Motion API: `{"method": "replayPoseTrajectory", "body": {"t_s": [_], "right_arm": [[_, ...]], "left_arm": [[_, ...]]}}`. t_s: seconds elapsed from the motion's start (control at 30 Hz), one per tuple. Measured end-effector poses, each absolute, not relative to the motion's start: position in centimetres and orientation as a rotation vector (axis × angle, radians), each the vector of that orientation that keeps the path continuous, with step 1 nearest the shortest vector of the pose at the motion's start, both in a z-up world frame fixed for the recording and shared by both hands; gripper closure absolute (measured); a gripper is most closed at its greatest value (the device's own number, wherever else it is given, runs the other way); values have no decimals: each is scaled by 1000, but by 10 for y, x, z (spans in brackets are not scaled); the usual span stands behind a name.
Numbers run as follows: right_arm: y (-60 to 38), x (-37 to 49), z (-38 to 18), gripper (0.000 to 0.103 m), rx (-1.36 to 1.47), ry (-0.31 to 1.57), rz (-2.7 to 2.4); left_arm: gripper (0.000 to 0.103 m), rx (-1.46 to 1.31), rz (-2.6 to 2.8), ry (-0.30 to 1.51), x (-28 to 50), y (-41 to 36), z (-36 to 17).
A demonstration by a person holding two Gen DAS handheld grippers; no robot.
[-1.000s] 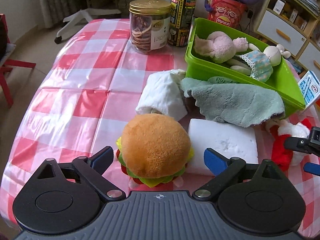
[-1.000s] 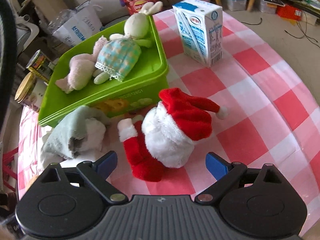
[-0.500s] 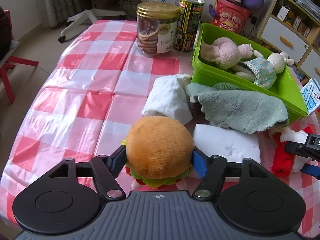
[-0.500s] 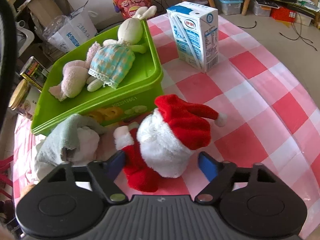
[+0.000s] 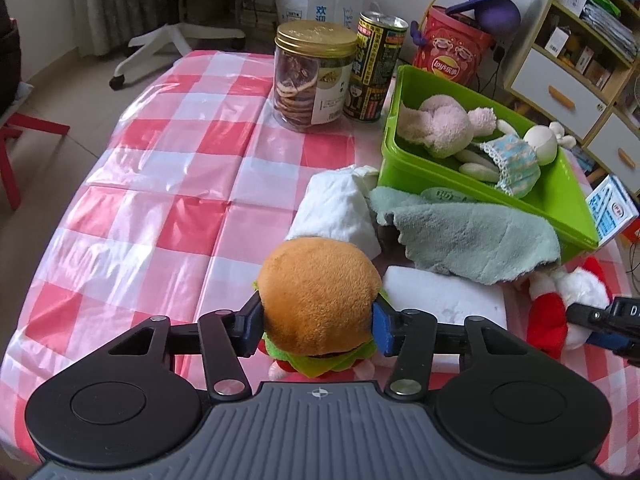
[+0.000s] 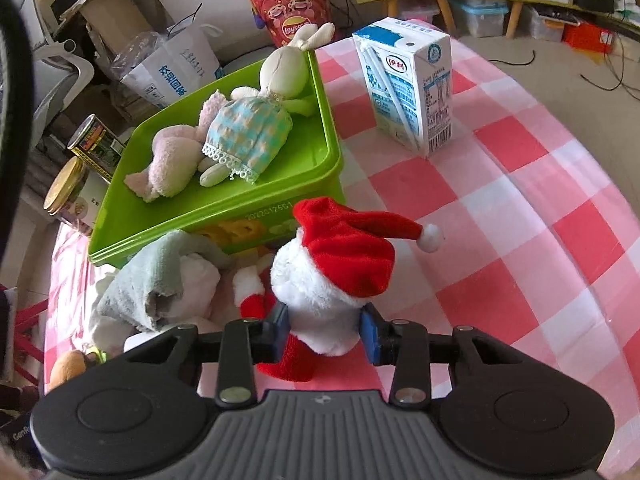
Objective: Organize soft objects
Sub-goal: 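Carry the hamburger and Santa plush into the green bin and release them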
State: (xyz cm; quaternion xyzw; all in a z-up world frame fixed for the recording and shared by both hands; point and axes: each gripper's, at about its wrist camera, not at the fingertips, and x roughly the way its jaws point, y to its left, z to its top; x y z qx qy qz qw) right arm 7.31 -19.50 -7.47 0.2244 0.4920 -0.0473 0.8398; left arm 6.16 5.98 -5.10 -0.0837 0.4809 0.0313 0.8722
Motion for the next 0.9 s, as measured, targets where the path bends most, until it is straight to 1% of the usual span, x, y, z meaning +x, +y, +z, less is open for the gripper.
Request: {"method": "replayPoseTrajectory", "body": {"t_s": [0.33,0.6,0.77,0.9], "right_arm": [[-213,61,-56,82,554,999,-73],[-229,51,-24,82,602,880,-57],[-226,72,-2,82,550,808,-46],[-218,98,2,82,510,793,-11]], "left_arm": [[54,-194,69,924,55,74,-27],[54,-258,5,836,56,76,-5],[54,-184,-79,767,80,50,11],[54,-141,-144,764,113,28,12]]}}
